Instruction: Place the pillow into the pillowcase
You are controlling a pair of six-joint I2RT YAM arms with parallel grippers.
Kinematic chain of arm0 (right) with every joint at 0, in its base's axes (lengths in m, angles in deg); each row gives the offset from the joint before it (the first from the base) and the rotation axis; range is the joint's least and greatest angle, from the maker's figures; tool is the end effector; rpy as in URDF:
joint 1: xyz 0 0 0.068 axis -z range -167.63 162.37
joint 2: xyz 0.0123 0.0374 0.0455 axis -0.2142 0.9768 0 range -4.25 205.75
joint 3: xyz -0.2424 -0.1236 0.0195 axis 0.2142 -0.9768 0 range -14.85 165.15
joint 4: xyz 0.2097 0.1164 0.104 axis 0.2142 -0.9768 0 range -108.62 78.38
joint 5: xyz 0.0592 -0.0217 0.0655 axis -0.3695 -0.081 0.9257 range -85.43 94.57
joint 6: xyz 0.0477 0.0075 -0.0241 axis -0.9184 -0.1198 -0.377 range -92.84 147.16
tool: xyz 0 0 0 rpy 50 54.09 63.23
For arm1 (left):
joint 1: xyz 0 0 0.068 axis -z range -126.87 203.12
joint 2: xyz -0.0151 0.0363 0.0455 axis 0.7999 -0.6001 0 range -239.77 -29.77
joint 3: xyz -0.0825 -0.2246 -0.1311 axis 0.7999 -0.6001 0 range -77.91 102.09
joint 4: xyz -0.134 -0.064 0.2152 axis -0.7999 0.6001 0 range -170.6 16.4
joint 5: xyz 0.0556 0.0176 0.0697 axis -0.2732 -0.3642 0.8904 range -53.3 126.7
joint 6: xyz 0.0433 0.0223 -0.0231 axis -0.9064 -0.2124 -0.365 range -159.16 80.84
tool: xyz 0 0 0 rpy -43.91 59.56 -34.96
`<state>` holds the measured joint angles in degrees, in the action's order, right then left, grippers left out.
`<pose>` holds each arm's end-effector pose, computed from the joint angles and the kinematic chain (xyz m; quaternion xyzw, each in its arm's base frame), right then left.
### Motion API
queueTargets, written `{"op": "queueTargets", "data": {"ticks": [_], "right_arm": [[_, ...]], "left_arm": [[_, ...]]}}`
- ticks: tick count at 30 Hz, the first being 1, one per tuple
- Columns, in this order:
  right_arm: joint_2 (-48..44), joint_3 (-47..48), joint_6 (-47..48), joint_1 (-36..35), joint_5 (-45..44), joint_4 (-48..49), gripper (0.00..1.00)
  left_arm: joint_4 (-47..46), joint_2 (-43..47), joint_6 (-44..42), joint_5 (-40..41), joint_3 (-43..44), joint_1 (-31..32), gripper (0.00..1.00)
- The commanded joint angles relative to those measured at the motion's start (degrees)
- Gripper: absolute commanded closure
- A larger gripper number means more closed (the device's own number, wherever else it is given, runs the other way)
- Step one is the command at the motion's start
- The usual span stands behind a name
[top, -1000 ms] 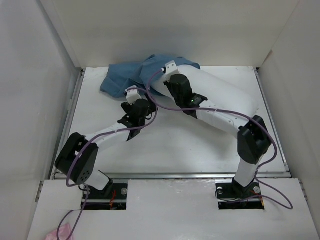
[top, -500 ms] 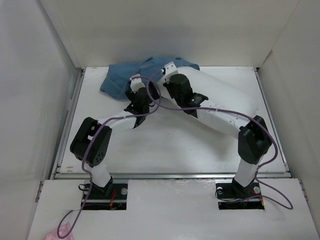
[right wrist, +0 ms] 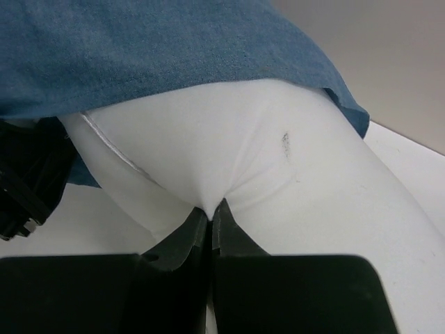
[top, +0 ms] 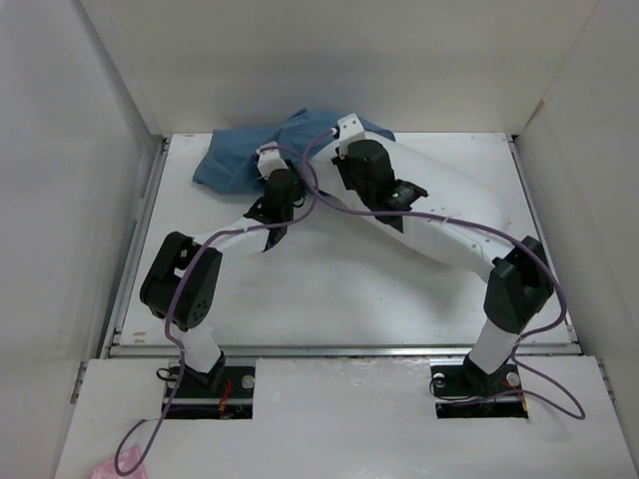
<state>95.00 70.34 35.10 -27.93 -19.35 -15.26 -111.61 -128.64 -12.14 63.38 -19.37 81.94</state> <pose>0.3267 0.2581 0.3403 -0.2112 0.7709 0.0001 0.6009 0.3499 -0.1744 0.2444 -0.1377 0.7439 -0.1395 0.6389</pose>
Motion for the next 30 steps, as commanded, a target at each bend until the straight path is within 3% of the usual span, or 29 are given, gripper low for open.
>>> {"op": "queueTargets", "data": {"ticks": [1,2,4,5,9,18,21,22,27,29,30], "right_arm": [[-3.53,5.42,-3.45,-0.31,2.73,6.98,1.00],[-3.01,5.43,-4.25,-0.31,3.26,6.98,1.00],[-1.25,5.43,-7.57,-0.31,4.50,8.81,1.00],[-0.55,5.43,-8.55,-0.31,5.63,9.78,1.00],[3.32,4.37,-12.68,-0.31,9.42,16.10,1.00],[12.37,2.88,-28.40,-4.27,-3.05,32.10,1.00],[13.78,2.88,-30.27,-5.58,-6.74,32.72,1.00],[14.92,1.23,-31.31,-7.33,-9.88,33.78,1.00],[13.97,-5.18,-33.35,-7.34,-6.86,34.84,1.00],[11.42,-7.48,-33.35,-7.34,-4.04,35.72,1.00],[10.28,-9.67,-32.82,-7.34,-0.98,35.72,1.00]], "left_arm": [[-3.80,1.83,-1.19,-5.12,2.28,0.01,0.71],[-3.28,2.62,-1.19,-6.36,2.28,0.01,0.92],[-3.27,6.13,-0.66,-8.73,0.36,0.01,1.00],[-3.27,7.54,-0.66,-12.23,-0.44,0.62,1.00],[-1.35,15.36,-1.89,-12.43,-3.78,5.27,1.00],[8.49,23.72,-1.89,-24.38,-9.13,18.63,1.00],[8.50,26.70,-1.28,-29.92,-13.35,21.10,1.00],[5.63,28.02,-0.06,-35.76,-15.46,21.80,1.00],[3.41,27.51,2.24,-37.49,-16.18,22.86,1.00],[6.38,26.63,2.76,-36.53,-14.60,22.86,0.93],[7.70,26.62,2.77,-36.00,-13.99,22.86,0.84]]}}
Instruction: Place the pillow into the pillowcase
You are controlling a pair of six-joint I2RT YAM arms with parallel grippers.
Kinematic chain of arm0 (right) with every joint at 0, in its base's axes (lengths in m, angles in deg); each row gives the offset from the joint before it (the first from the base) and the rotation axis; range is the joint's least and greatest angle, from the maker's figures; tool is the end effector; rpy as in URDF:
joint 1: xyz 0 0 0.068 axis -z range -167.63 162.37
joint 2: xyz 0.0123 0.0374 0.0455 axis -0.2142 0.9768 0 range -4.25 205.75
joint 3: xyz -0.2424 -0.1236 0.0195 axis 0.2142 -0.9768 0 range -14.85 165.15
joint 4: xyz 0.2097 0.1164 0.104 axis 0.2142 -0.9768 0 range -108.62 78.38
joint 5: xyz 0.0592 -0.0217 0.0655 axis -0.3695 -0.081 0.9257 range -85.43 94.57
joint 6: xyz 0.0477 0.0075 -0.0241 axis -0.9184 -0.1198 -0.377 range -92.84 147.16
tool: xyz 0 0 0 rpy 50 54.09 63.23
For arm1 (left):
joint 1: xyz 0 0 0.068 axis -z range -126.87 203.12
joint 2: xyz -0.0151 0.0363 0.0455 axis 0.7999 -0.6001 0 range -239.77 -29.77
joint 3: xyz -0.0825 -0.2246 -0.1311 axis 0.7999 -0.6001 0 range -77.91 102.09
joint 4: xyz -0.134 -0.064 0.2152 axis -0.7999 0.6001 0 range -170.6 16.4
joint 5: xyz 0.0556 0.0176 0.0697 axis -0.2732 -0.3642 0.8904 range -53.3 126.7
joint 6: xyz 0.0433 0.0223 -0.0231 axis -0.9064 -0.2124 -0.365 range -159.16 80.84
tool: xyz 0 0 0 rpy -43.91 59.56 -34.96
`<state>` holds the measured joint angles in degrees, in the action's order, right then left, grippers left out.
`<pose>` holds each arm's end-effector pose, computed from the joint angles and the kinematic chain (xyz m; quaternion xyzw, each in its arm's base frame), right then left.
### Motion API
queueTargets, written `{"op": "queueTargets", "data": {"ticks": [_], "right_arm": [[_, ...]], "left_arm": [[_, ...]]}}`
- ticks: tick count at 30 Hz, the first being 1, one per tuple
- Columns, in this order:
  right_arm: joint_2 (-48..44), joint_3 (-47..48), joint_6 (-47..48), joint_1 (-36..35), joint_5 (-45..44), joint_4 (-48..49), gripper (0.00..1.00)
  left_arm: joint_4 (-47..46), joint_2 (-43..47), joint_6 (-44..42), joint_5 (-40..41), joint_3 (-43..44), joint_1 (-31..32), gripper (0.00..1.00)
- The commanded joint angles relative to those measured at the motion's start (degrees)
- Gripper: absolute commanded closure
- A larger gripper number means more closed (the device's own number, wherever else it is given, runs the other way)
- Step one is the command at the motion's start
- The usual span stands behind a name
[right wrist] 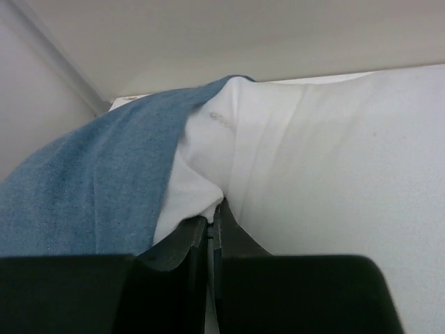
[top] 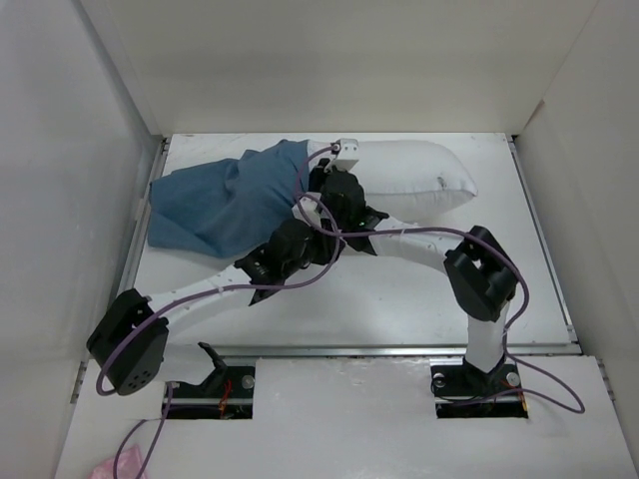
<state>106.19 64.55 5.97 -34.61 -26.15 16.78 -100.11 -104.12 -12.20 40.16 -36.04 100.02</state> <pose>0.3254 0.3220 0.2811 0.0227 0.7206 0.2145 0.6589 0.2026 -0.2135 0.2622 0.1168 0.7735 -0.3551 0.5118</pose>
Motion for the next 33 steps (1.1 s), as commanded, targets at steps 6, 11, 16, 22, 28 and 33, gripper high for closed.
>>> {"op": "queueTargets", "data": {"ticks": [6,11,16,22,28,33], "right_arm": [[-13.30,-11.80,2.89,-0.66,13.23,1.58,0.39],[-19.99,-9.19,8.35,-0.66,11.39,-11.41,0.00],[-22.72,-5.57,12.39,-0.66,3.93,-27.84,0.00],[-29.20,-5.57,13.90,-0.66,-0.74,-32.79,0.00],[-32.12,-6.62,10.83,-0.66,-5.47,-39.20,0.00],[-33.87,-9.16,1.26,3.38,-2.70,-46.68,0.00]], "left_arm": [[9.91,4.90,1.70,-8.13,9.28,4.79,0.30],[19.49,12.63,-0.67,-3.73,13.41,5.31,0.13],[29.07,15.46,-0.68,2.23,19.73,5.31,0.01],[39.16,14.42,2.82,15.93,25.09,5.31,0.01],[45.87,7.21,8.81,20.89,26.95,4.79,0.07],[48.06,2.72,8.20,16.41,25.02,8.12,0.13]]}}
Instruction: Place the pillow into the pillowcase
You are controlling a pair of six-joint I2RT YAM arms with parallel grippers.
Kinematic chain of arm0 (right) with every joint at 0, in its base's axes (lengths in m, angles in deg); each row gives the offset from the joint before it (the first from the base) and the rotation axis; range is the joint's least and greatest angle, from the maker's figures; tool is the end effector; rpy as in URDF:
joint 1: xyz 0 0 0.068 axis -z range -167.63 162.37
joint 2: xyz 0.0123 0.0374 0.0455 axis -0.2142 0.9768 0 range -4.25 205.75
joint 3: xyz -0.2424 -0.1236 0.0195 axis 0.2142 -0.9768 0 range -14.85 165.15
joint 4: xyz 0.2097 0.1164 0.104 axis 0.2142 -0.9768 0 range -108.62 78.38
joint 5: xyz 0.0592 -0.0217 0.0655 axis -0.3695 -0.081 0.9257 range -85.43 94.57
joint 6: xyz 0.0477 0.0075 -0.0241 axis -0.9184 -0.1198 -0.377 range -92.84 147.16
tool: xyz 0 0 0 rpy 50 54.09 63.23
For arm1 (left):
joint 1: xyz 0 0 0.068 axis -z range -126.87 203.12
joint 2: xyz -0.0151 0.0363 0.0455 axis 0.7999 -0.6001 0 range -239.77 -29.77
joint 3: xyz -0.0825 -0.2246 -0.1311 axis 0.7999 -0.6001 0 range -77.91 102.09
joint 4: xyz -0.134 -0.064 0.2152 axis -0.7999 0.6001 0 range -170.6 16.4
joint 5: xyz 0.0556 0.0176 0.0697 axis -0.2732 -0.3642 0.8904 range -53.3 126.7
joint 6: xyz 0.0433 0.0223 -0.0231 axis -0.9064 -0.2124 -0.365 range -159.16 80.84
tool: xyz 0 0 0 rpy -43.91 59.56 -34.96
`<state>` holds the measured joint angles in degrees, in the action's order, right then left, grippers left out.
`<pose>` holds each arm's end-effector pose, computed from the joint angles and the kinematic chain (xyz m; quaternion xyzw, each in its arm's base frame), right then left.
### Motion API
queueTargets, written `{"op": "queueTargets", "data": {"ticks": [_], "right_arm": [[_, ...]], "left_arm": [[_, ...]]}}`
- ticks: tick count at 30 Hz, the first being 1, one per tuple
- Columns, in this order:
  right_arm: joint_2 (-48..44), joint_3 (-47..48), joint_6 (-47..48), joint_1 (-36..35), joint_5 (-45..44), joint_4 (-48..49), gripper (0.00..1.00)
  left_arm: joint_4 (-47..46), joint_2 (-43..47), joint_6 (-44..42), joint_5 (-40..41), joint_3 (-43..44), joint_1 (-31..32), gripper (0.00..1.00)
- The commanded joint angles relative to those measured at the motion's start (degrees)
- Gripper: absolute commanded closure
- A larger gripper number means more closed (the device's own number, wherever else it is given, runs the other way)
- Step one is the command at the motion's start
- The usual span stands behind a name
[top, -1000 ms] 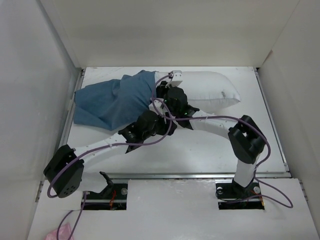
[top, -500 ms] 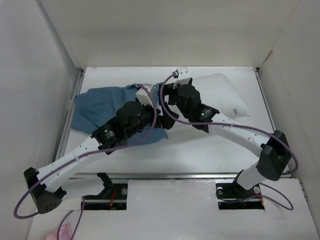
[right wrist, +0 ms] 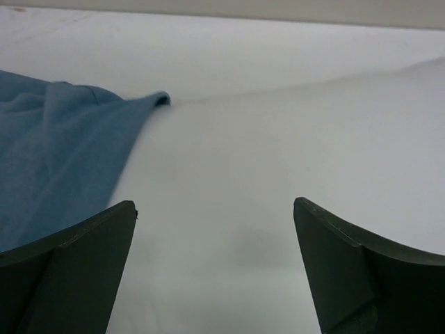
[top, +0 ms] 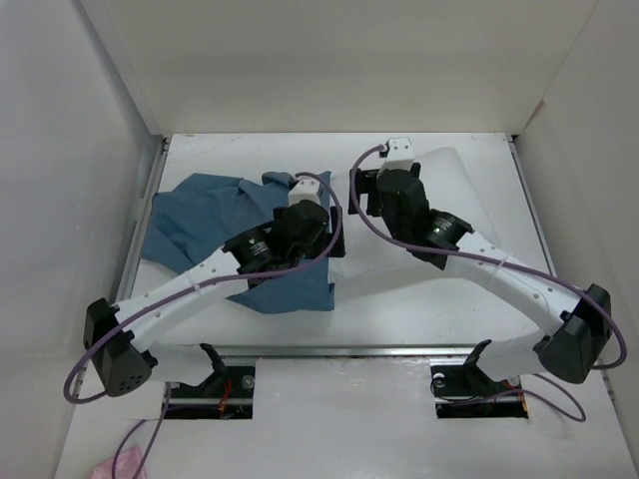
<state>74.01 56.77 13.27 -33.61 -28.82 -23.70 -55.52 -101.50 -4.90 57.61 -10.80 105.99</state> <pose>0.2329 0.2127 0.3699 -0.0543 0.7944 0.0762 0.6002 0.1787 -0.2151 0.3512 0.0475 0.8539 -0.2267 0.4661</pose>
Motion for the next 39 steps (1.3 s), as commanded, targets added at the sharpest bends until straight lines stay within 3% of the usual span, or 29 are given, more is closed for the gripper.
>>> {"op": "queueTargets", "data": {"ticks": [1,5,8,14,18,19,20,21,23,25,32,36,39], "right_arm": [[-2.40,-2.61,-6.67,3.34,2.08,-6.21,0.00],[-6.62,-9.99,-3.88,4.84,10.61,-0.69,0.00],[-7.16,-15.44,0.34,5.37,13.35,7.40,0.00],[0.30,-14.14,0.36,6.42,12.73,9.52,0.00],[3.12,-13.61,-2.97,8.62,16.41,11.45,0.00],[3.82,-14.30,-2.98,9.93,19.64,12.24,0.05],[4.53,-14.83,-2.98,10.46,21.33,12.77,0.12],[6.10,-14.84,-4.73,10.47,22.13,12.78,0.30],[7.43,-15.97,-4.74,11.26,23.89,14.62,0.53],[8.74,-16.59,-7.10,11.79,23.89,17.77,0.97],[7.35,-19.06,-17.21,13.63,14.67,19.46,1.00],[4.89,-21.16,-20.02,12.76,16.51,23.32,1.00],[1.74,-22.40,-20.91,10.47,18.53,24.64,1.00]], "left_arm": [[4.09,0.09,0.90,-1.04,-0.23,2.94,0.13],[5.86,-2.01,3.08,0.27,-0.75,4.36,0.13],[11.03,-5.61,6.69,4.91,1.78,4.36,0.21],[19.20,-13.52,10.82,8.54,4.95,4.36,0.46],[24.48,-17.39,14.69,12.74,7.50,4.36,0.69],[25.36,-17.40,15.48,12.76,8.20,4.36,0.81],[25.37,-17.40,15.49,13.37,8.21,4.36,0.85],[25.37,-17.40,15.49,13.37,8.91,4.88,0.87],[24.23,-16.61,13.73,13.37,9.53,4.88,0.93],[22.13,-15.99,12.51,13.90,10.84,4.88,0.97],[13.43,-16.96,2.15,9.35,16.73,4.88,0.97],[6.22,-19.85,-5.23,0.93,21.20,4.88,0.93],[3.76,-24.15,-7.97,-0.25,28.49,4.88,0.87]]}}
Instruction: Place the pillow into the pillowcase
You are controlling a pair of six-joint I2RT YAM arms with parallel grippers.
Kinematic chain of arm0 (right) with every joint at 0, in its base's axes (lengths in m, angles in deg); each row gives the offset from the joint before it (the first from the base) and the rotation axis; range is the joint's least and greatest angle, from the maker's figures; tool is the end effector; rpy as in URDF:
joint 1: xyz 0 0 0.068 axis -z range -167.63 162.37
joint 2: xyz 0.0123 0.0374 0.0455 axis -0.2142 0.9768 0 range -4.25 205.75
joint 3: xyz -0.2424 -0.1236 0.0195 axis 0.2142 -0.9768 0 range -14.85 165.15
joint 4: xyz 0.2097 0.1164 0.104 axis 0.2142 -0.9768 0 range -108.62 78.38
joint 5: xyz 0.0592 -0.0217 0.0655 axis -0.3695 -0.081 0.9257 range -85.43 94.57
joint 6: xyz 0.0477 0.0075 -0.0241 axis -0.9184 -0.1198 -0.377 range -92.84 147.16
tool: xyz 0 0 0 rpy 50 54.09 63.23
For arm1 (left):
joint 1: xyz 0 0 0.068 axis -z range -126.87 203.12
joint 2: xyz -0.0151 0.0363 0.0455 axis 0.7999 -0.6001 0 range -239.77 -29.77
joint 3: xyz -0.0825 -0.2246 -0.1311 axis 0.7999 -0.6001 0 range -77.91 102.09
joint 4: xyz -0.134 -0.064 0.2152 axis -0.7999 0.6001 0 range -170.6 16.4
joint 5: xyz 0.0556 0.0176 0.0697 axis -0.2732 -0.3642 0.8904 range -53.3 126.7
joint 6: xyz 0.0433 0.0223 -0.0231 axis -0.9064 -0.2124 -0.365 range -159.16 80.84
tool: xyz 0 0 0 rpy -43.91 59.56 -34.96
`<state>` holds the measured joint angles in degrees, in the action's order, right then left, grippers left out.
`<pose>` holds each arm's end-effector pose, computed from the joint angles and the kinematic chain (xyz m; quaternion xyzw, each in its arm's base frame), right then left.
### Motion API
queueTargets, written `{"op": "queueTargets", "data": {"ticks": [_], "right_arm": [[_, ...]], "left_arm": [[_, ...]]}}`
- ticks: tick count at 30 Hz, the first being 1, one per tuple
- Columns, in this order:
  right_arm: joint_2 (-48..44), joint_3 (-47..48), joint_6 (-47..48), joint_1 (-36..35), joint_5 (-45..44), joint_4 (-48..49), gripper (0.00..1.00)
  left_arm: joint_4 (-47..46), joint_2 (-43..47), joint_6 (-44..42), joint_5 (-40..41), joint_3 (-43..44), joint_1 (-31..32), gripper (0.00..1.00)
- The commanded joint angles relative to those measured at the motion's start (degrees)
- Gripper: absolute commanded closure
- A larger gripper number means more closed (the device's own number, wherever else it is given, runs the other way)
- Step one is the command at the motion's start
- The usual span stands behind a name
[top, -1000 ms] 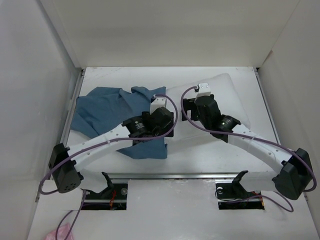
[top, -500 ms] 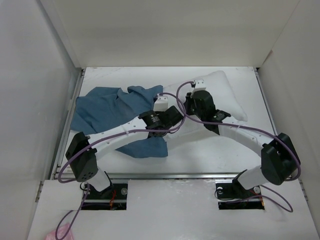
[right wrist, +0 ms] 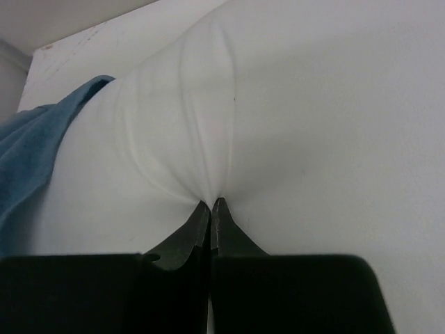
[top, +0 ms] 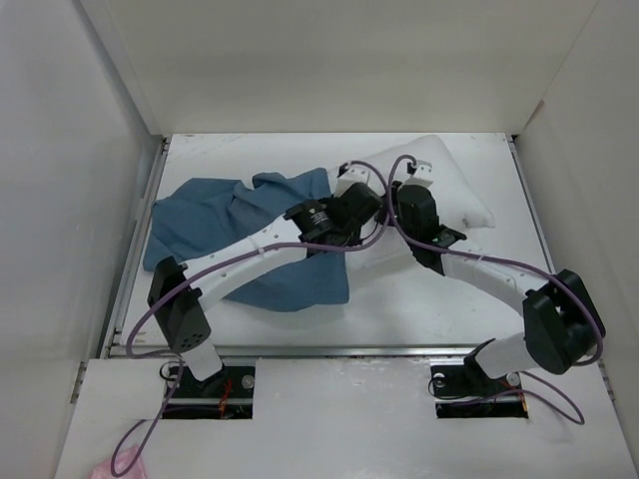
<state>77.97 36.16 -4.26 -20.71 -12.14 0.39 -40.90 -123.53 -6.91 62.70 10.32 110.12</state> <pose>0.2795 0.1698 0.2638 0.0725 0.8076 0.2056 0.5480 0.2099 -0.2947 0.3379 0.1093 0.8984 -0.1126 0.4102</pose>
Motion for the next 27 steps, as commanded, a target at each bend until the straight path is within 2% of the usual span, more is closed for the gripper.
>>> {"op": "queueTargets", "data": {"ticks": [1,4,8,9,10,12,13,14,16,17,20,21,23,24,25,26,27], "right_arm": [[-3.10,-2.48,-3.39,-3.04,2.81,0.56,1.00],[-6.71,-3.80,-5.40,-4.54,7.73,1.26,1.00],[-12.07,-6.35,-7.07,-7.08,6.96,1.96,1.00],[-12.95,-6.96,-7.08,-7.09,4.69,1.44,1.00],[-14.18,-6.97,-7.08,-7.09,2.84,-1.35,1.00],[-14.71,-6.97,-7.08,-7.09,-3.03,-4.09,1.00],[-15.41,-6.01,-6.03,-7.09,-5.07,-5.49,1.00],[-15.42,-5.39,-5.41,-7.09,-6.83,-8.81,0.94],[-15.95,-3.47,-4.18,-7.09,-11.40,-11.64,0.73],[-16.47,-2.93,-4.18,-7.09,-12.81,-14.01,0.41],[-17.08,-1.26,-3.39,-6.56,-16.15,-16.92,0.18],[-17.09,-0.47,-2.60,-5.95,-16.16,-17.45,0.16],[-17.62,0.06,-2.59,-3.58,-14.77,-17.46,0.13],[-17.62,0.67,-1.46,-2.35,-13.89,-17.46,0.09],[-17.62,1.20,-1.45,-1.03,-13.27,-17.46,0.08],[-17.09,2.86,-0.93,1.85,-12.65,-17.46,0.07],[-15.35,4.18,-0.92,3.45,-12.65,-17.46,0.03]], "left_arm": [[-11.48,-3.53,-7.97,-5.34,9.23,0.75,0.82],[-12.11,-10.73,-10.10,-7.35,19.06,-1.88,0.79],[-10.97,-20.66,-10.63,-12.27,31.46,-6.45,0.89],[-10.35,-23.81,-10.11,-13.68,33.66,-7.41,0.95],[-8.43,-24.71,-9.41,-14.56,36.72,-8.12,0.97],[-8.41,-24.72,-8.88,-14.67,35.80,-8.74,0.97],[-9.55,-22.28,-8.87,-13.53,32.05,-8.74,0.97],[-10.34,-20.78,-8.09,-11.26,29.66,-8.22,0.87],[-11.40,-15.44,-6.68,-8.87,24.74,-8.21,0.74],[-11.92,-13.58,-5.89,-7.64,19.58,-8.21,0.68],[-11.41,-6.48,-0.54,-2.28,12.62,-9.35,0.66],[-11.40,-4.53,0.78,0.52,11.11,-9.88,0.66],[-11.40,1.34,3.34,2.91,7.85,-9.88,0.58],[-11.40,3.30,4.04,3.87,4.71,-9.88,0.52],[-11.40,5.23,4.66,5.10,3.02,-9.88,0.45],[-11.40,7.08,6.06,5.11,1.35,-9.88,0.33],[-11.40,10.66,6.77,5.11,-2.15,-9.88,0.26]]}}
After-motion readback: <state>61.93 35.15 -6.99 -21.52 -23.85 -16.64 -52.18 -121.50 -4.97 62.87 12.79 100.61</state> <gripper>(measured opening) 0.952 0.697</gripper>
